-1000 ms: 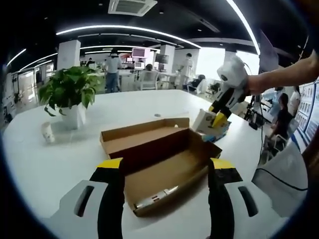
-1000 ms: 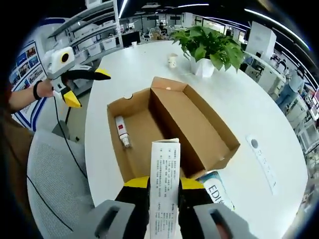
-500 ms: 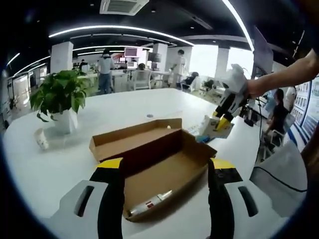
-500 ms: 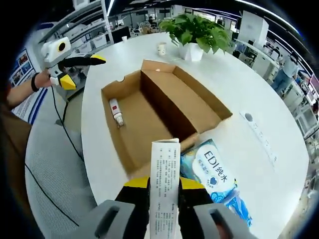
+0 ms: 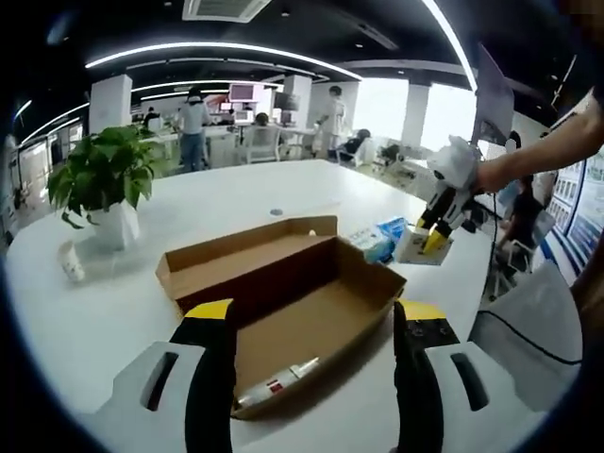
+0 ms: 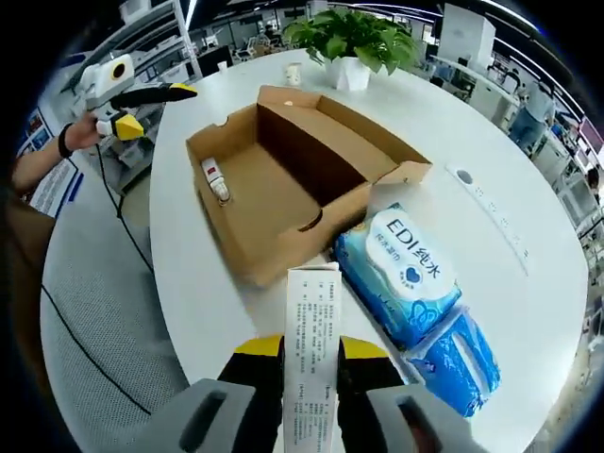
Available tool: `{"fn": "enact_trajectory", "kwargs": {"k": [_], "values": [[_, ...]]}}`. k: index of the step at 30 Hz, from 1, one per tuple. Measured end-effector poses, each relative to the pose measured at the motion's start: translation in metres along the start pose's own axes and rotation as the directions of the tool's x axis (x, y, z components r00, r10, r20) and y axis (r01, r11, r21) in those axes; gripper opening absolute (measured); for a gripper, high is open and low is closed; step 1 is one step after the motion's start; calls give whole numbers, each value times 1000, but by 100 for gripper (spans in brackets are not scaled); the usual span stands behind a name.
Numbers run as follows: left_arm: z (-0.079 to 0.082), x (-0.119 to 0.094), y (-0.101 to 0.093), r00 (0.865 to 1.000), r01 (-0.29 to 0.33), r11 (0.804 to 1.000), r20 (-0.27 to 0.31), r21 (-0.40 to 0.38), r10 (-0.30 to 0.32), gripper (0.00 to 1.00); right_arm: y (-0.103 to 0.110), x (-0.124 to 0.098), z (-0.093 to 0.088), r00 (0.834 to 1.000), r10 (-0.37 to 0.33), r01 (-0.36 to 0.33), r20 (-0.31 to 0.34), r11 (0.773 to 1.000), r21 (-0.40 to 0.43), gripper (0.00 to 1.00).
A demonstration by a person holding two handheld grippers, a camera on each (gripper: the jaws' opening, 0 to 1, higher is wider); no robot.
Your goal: Operate the shoe box by opening the lid, removing the specified soft item, and placing it in the target area until the item is outside and the box remains undamaged.
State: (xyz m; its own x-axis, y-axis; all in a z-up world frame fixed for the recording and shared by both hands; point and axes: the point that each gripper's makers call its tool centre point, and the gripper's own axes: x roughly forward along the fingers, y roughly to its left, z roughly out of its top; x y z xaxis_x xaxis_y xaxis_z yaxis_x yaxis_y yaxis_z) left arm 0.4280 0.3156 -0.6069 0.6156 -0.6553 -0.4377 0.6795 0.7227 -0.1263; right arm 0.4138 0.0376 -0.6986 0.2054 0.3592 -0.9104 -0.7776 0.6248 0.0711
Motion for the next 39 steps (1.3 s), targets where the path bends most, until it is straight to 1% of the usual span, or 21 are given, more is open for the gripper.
{"fn": "enact_trajectory", "kwargs": {"k": [4, 7, 12, 15, 19, 27, 31, 39], "values": [[1, 4, -2, 1000, 7, 1000, -3, 4, -7, 67, -10, -10, -9, 1000, -20, 19, -9, 1000, -18, 16], [2, 6, -3, 1000, 11, 1000, -4, 3, -11, 67, -23, -18, -15, 999, -42, 40, -23, 998, -52, 16], [2, 9, -4, 1000, 15, 1000, -7, 7, -15, 67, -45, -30, -15, 997, -66, 63, -33, 994, -89, 16], [3, 10, -3, 1000, 13, 1000, -10, 10, -13, 67, -57, -34, -14, 996, -74, 68, -45, 991, -117, 16], [2, 11, -1, 1000, 8, 1000, -16, 12, -8, 67, -72, -38, -9, 994, -87, 73, -66, 980, -186, 16], [3, 8, 5, 1000, -21, 1000, -22, 3, 21, 67, -105, -38, 1, 992, -99, 78, -77, 968, -238, 16], [2, 7, 8, 999, -39, 999, -26, -4, 38, 67, -120, -35, 5, 990, -105, 73, -98, 957, -282, 16], [2, 3, 8, 997, -70, 997, -35, -12, 69, 68, -137, -31, 14, 987, -115, 75, -108, 946, -315, 16]]}}
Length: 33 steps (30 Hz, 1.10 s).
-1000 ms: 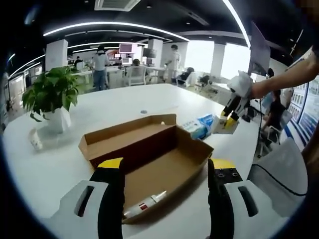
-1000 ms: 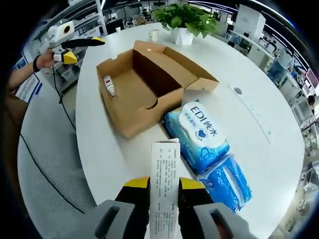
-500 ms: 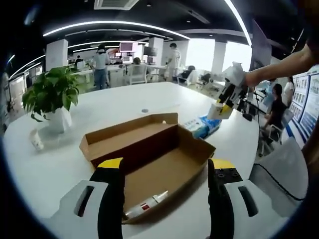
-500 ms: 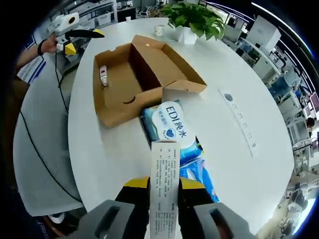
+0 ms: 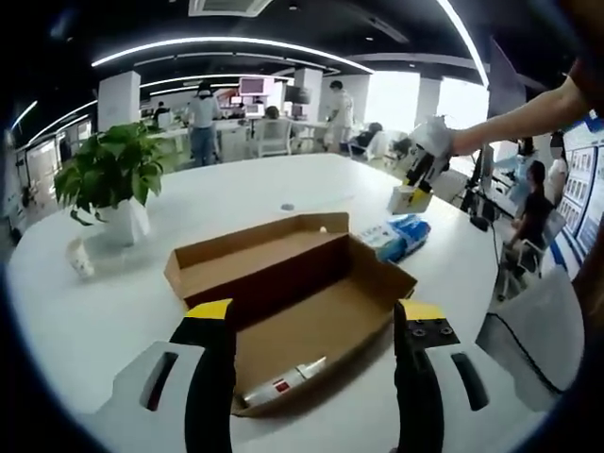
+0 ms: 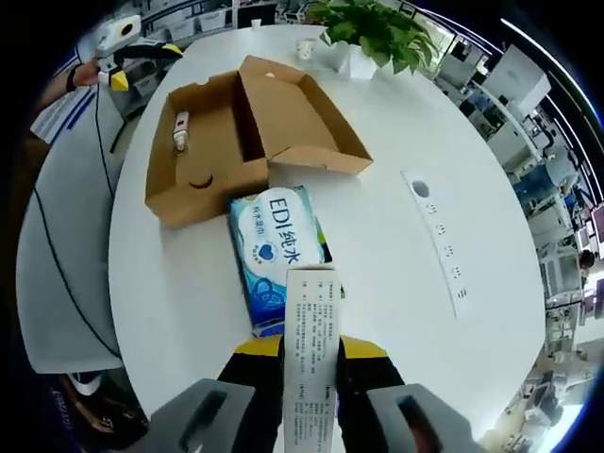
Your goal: Operate the shoe box by opening the lid, removing the specified soft item, and placing it in the target area until the item is outside and the box remains undamaged.
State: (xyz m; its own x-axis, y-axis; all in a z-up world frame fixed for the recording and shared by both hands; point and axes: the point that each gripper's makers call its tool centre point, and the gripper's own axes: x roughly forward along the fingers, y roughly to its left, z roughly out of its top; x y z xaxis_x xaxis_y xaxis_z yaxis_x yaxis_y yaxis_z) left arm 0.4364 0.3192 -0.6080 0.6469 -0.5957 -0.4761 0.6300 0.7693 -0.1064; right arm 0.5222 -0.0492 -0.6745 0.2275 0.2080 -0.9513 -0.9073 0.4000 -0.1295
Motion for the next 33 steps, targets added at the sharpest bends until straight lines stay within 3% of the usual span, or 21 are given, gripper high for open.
{"fn": "enact_trajectory", "kwargs": {"k": [20, 33], "values": [[-1, -13, 7, 996, -85, 996, -4, -31, 85, 68, -36, 36, -9, 998, 6, -9, -55, 998, -66, 17], [-8, -20, 10, 993, -115, 993, -32, -37, 114, 68, -41, 57, -18, 995, 34, -46, -97, 991, -122, 17]]}}
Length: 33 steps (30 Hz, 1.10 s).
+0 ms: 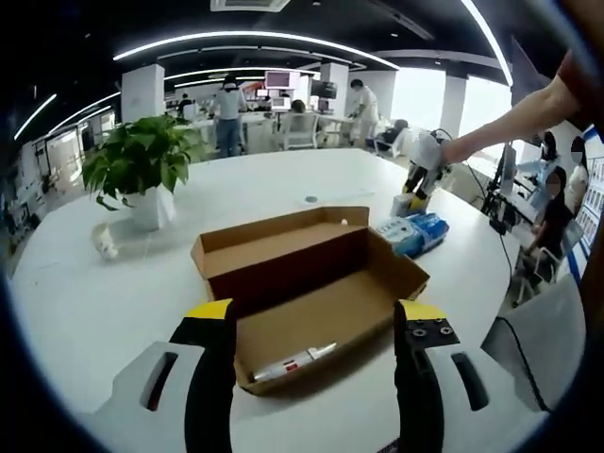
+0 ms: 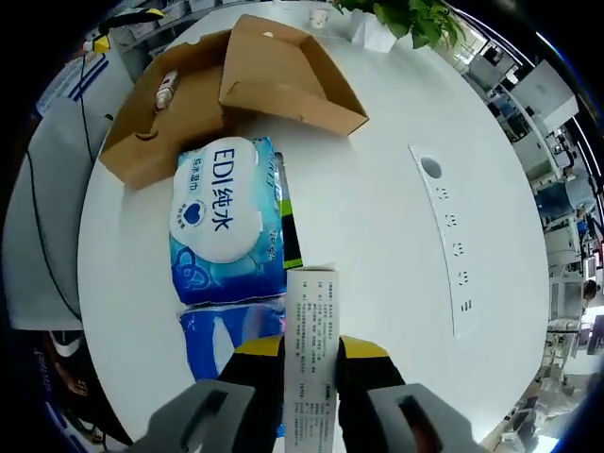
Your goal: Operate the shoe box by opening the lid, removing the specified soft item, and placing it in the target area until the item is outside and the box remains undamaged.
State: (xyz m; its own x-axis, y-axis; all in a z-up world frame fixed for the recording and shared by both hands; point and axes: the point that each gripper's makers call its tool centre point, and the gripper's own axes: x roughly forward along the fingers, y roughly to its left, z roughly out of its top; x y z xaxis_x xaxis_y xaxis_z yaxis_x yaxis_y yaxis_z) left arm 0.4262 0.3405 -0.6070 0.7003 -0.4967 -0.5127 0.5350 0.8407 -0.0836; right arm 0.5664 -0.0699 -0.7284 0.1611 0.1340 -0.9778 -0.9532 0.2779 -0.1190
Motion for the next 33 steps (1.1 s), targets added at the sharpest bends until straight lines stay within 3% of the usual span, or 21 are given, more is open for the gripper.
{"fn": "enact_trajectory", "kwargs": {"k": [19, 33], "values": [[-6, 4, 0, 1000, -16, 1000, -25, -11, 16, 68, 1, 24, -5, 999, 22, -25, -36, 996, -89, 17], [-7, -2, 1, 999, -35, 999, -28, -18, 34, 68, -1, 29, -12, 998, 36, -40, -50, 995, -87, 17]]}}
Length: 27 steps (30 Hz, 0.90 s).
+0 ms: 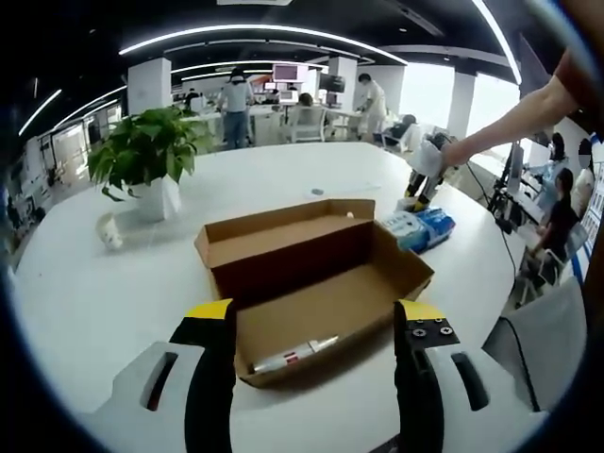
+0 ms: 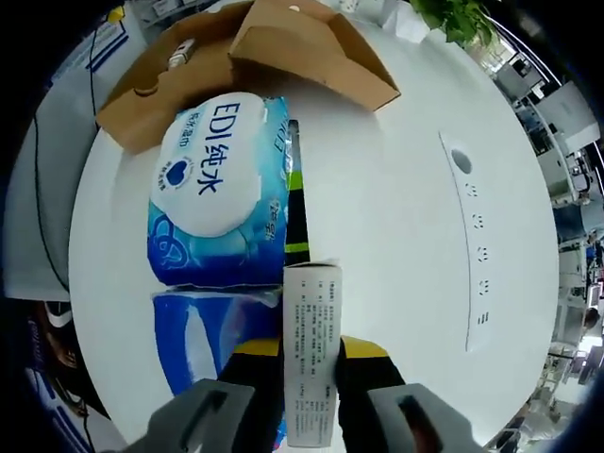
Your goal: Operate the shoe box by opening the lid, removing the specified soft item, and placing it in the target area until the item is outside and the box remains undamaged.
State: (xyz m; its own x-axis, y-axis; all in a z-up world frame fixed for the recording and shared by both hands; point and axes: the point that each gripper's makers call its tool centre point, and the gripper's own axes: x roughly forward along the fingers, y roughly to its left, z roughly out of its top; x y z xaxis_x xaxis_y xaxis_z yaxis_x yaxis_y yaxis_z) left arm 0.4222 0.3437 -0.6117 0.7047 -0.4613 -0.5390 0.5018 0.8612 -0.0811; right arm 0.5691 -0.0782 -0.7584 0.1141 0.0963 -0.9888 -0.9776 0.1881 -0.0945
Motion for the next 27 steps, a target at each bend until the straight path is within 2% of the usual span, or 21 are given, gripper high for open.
{"fn": "enact_trajectory", "kwargs": {"k": [15, 27], "values": [[0, 1, 1, 1000, -4, 1000, 0, 2, 4, 68, 0, 5, -12, 999, -5, 4, -36, 1000, -17, 17], [-1, 0, 1, 1000, -2, 1000, 2, 2, 2, 68, -4, 7, -14, 999, -29, 30, -45, 999, 23, 22]]}}
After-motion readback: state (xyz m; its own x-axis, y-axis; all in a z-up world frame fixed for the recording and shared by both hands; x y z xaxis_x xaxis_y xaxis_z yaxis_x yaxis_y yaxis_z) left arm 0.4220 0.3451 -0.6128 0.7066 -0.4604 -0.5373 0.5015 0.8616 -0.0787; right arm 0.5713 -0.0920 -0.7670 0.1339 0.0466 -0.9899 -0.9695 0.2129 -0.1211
